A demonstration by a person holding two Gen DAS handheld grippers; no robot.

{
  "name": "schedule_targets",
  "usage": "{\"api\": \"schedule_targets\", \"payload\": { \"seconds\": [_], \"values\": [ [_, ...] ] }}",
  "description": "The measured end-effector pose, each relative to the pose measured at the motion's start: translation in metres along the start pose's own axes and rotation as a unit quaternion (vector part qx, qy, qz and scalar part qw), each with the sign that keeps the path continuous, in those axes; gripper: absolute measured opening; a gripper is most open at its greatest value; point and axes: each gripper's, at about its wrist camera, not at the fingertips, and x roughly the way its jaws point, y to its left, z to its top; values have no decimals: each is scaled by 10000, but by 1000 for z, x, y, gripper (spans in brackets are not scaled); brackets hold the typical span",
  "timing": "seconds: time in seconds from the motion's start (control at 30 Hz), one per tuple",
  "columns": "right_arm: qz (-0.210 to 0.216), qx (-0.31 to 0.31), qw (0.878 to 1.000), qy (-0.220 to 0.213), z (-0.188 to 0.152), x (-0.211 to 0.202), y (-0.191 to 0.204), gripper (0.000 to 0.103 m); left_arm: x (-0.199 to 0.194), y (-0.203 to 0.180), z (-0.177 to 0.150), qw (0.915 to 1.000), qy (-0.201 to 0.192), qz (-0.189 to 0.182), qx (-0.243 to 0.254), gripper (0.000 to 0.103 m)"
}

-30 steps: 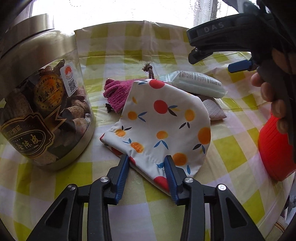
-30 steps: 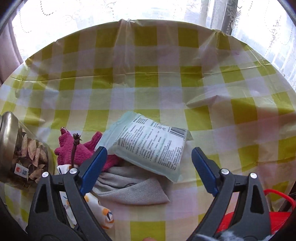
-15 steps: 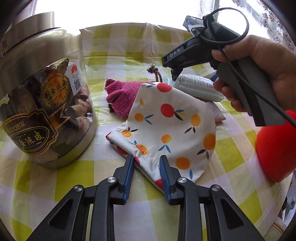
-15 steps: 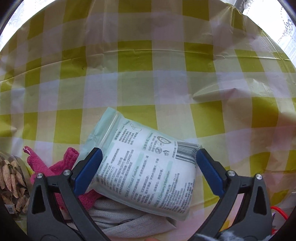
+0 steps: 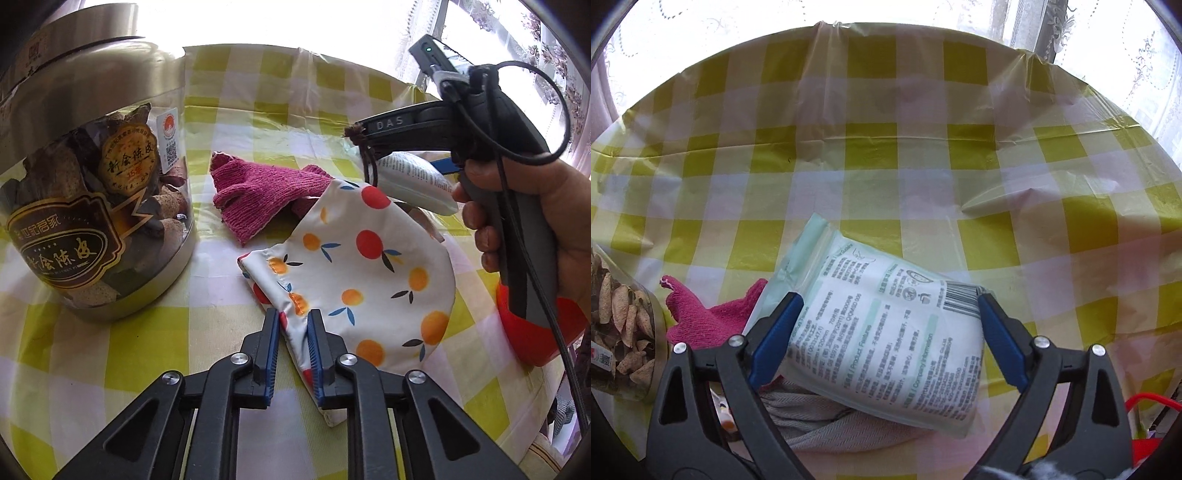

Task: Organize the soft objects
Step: 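Grasp the orange-print white pouch with the left tool while the right tool grasps the white packet, then carry the print pouch and white packet to the white box and release both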

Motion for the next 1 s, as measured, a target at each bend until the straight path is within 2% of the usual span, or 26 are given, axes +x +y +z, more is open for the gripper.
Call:
{"api": "schedule_targets", "payload": {
  "seconds": [0.17,0.3,0.53,0.67,1.0],
  "values": [
    [23,-313,9983,-498,-8,-51,3,95,-13,8,-5,9999,-69,3,-137,12],
    [229,-489,9963,-670,-24,-85,12,95,-28,15,-9,9995,-133,-72,-260,11],
    [566,-797,9916,-844,-84,-139,21,95,-62,20,-18,9985,-265,-205,-435,9],
    [752,-851,9901,-830,-121,-166,14,95,-80,22,-25,9976,-341,-270,-541,8],
    [685,-913,9906,-759,-208,-213,-21,95,-133,2,-44,9967,-636,-286,-415,7]
  ]
}}
